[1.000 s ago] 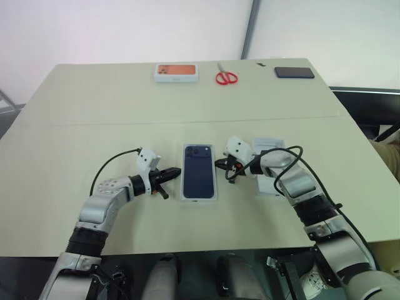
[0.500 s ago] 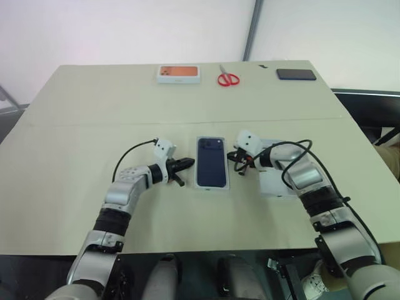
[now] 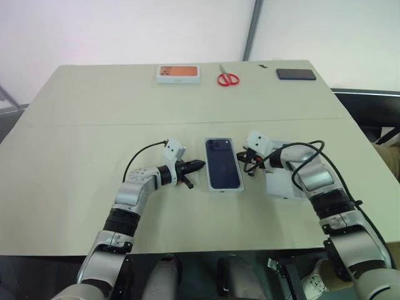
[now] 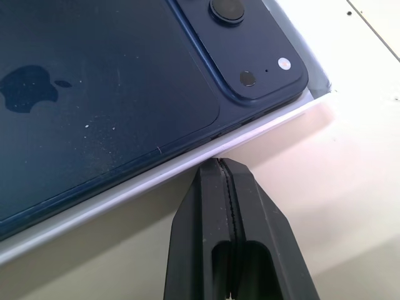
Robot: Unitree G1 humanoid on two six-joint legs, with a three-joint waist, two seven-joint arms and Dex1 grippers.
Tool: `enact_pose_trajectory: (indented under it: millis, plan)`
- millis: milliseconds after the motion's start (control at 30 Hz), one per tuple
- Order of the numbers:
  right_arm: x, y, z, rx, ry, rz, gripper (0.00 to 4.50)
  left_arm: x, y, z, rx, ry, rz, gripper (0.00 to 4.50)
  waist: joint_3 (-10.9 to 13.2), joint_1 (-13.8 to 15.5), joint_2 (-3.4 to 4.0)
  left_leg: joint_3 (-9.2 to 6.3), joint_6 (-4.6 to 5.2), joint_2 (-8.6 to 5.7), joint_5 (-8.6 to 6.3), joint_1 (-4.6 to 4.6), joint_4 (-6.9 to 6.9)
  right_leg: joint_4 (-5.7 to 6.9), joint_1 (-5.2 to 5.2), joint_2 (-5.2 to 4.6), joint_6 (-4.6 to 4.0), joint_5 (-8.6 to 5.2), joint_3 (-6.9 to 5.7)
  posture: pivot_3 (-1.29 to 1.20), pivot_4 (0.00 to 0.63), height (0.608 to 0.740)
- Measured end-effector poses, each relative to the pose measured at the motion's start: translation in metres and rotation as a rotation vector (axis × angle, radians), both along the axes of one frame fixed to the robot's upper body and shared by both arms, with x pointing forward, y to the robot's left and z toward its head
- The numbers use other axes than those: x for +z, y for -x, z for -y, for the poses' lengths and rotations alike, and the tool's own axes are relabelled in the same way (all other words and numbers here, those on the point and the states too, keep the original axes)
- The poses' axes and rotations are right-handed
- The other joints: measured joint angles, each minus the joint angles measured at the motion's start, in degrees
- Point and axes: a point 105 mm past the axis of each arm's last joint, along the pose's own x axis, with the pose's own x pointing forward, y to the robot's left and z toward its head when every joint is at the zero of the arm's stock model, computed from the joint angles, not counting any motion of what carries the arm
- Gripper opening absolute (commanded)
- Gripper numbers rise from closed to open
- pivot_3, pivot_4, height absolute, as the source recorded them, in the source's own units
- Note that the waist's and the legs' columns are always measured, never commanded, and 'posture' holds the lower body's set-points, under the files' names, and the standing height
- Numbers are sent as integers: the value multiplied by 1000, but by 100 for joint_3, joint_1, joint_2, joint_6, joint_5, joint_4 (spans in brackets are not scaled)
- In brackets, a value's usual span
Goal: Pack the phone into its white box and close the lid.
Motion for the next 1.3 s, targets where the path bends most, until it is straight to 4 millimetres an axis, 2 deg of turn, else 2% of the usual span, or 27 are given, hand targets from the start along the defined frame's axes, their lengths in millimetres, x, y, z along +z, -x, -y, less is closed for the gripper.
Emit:
enact_pose_trajectory:
  millis: [267,500,667,800,1000,1300]
  plan:
    - [0,2,-6,22,-6,-5,0,1,-3,-16,-23,-36,-7,93,0,-56,0,1,0,5,0,2,-5,3,-7,8,-1,0,2,0,150,740]
    - [1,6,-9,51,-1,-15,0,3,-10,-49,22,-75,-17,93,2,-89,1,1,0,11,0,1,-11,4,-15,14,-1,0,5,0,150,740]
    - [1,14,-9,56,4,-27,0,7,-13,-68,71,-90,-7,93,5,-65,1,1,0,11,0,-6,-11,4,-21,13,-1,0,6,0,150,740]
    - [-1,28,-9,62,-5,-55,0,7,-9,-80,92,-105,2,93,6,-59,1,1,0,11,0,-8,-12,4,-24,12,-1,0,7,0,150,740]
    - [-4,47,2,59,14,-88,0,16,-2,-99,117,-130,40,93,7,-44,1,2,0,11,0,-8,-11,3,-22,10,-2,0,7,0,150,740]
    - [-4,69,32,24,56,-143,0,20,5,-104,106,-118,40,93,8,-13,0,3,1,10,-1,-11,-11,-2,-21,7,-2,-1,5,0,150,740]
